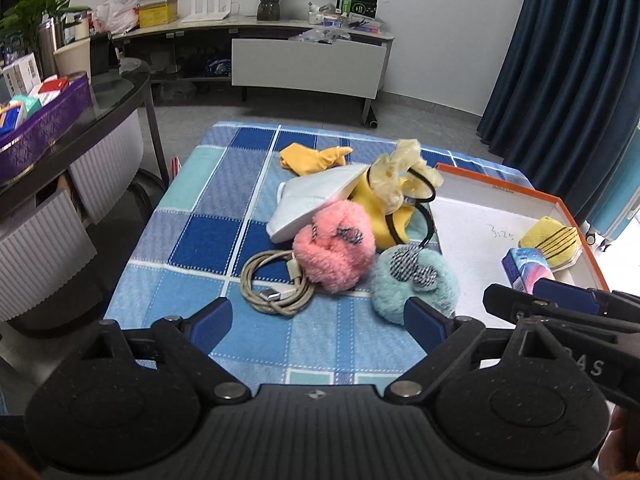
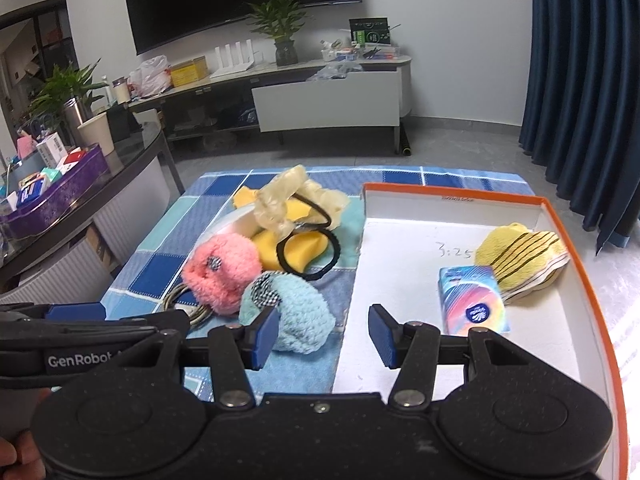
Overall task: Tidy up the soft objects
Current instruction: 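Withdraw both open tools from the box back toward the table items, then grasp the pink fluffy pompom with the left tool while the right tool grasps the mint-green knit ball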
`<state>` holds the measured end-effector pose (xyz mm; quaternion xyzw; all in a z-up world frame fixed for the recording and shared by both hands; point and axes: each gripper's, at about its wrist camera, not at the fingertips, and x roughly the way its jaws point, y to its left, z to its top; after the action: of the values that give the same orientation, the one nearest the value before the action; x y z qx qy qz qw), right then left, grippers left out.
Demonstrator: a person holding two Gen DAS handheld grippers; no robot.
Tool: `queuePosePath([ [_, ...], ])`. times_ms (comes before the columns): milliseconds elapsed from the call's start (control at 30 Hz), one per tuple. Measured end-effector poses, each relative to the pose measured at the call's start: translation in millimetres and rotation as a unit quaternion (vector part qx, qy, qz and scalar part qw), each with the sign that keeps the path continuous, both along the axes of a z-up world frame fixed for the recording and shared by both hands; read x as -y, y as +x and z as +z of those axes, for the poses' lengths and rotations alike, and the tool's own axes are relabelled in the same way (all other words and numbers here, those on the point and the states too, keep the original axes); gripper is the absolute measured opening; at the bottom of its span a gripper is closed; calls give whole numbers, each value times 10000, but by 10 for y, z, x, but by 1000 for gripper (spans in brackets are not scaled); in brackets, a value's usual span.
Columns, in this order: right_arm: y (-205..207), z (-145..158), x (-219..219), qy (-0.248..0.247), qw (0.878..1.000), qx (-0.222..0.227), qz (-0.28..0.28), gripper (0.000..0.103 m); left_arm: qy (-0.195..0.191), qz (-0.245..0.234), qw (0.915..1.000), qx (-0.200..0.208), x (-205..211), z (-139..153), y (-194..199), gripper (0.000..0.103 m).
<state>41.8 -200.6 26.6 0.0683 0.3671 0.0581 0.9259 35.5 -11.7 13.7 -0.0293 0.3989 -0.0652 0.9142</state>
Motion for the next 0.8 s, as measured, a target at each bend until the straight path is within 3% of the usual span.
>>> queuePosePath([
  [333,14,-136,23,107,9998,-156,54,66,59,401,9989,-237,-283,-214,87,96],
  [700,103,-228,70,128,9995,-271,48,66,163,-243,9996,-17,34,-202,519,95],
  [800,127,-254,99,136,9994,-306,32,66,406,-338,9986,-62,106,-293,649,88],
])
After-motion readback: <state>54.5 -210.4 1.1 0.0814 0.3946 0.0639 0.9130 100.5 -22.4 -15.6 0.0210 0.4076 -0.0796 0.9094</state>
